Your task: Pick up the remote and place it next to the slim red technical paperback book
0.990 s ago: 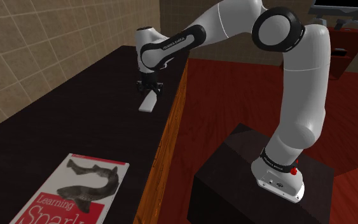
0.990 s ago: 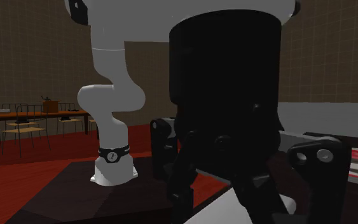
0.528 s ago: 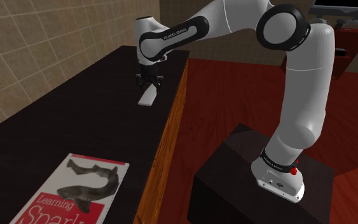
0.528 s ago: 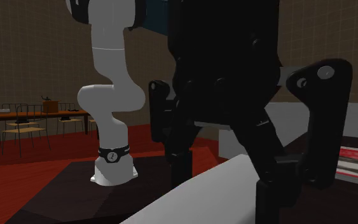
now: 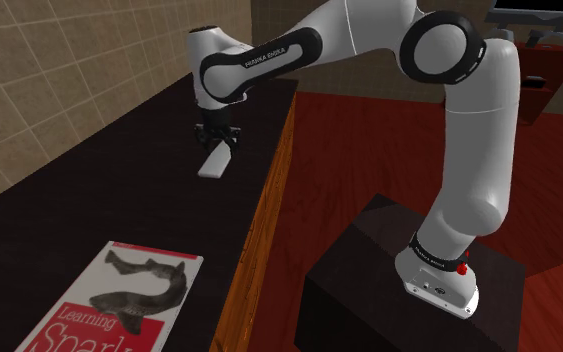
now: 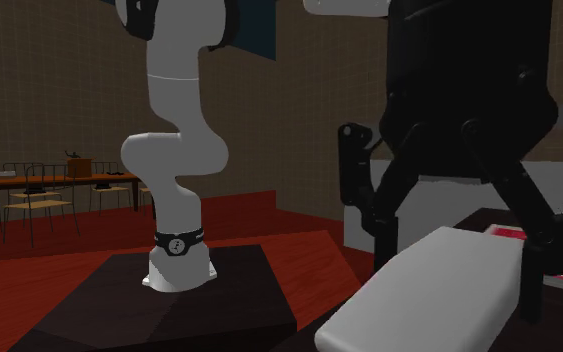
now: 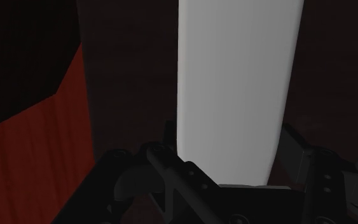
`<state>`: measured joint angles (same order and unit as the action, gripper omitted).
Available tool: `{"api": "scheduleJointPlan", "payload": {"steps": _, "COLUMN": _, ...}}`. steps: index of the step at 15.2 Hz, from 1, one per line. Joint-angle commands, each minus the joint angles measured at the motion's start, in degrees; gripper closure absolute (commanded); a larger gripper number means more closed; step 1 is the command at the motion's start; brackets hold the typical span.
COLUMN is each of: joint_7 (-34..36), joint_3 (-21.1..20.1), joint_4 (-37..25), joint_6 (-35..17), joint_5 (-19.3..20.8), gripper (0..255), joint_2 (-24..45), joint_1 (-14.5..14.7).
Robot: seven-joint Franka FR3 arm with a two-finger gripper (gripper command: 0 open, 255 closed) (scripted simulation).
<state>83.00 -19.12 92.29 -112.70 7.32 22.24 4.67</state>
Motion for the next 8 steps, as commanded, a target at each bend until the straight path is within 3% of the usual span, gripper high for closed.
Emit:
{"api": "scheduleJointPlan", "payload": {"steps": 1, "joint_7": 2.8, "joint_3": -0.7, "joint_4": -0.5, "joint_6": 0.3, "joint_5": 0.3, "gripper": 255, "joint_2": 0.3, "joint_1": 2.0}}
{"api": "scheduleJointPlan", "payload": {"steps": 8, "joint_7": 11.4, "joint_3": -2.4, "joint_4": -7.4, "joint_6": 2.9, "joint_5": 2.5, "gripper": 255, "joint_2": 5.1, "joint_1": 9.2}}
